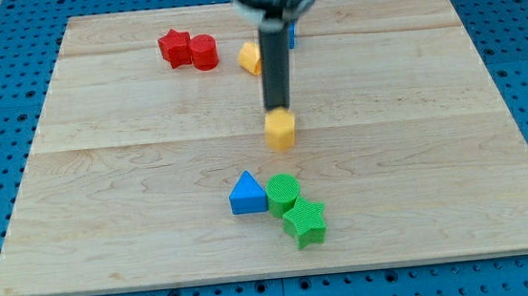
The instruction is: Nudge the heart a little bit down
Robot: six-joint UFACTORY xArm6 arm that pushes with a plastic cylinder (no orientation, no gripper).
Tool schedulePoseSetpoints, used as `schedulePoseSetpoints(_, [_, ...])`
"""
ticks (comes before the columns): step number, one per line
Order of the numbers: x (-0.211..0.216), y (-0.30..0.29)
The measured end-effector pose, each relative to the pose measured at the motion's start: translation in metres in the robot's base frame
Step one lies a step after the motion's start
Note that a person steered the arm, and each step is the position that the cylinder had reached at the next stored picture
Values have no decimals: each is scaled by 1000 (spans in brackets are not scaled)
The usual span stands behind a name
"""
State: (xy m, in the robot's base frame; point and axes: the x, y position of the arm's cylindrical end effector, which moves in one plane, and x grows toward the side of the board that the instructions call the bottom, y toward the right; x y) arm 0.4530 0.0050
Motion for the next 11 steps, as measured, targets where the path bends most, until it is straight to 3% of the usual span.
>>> schedulePoseSetpoints(1, [30,-34])
schedulePoseSetpoints(2, [-20,-34])
schedulePoseSetpoints(4, [-84,106])
schedulePoseSetpoints(6, [-250,76])
schedulePoseSetpoints(7, [-190,-17])
schedulePoseSetpoints(8, [-151,-15])
schedulePoseSetpoints(9, [-202,-34])
schedulePoseSetpoints(10, [-225,-18])
schedulePoseSetpoints(11, [-197,12])
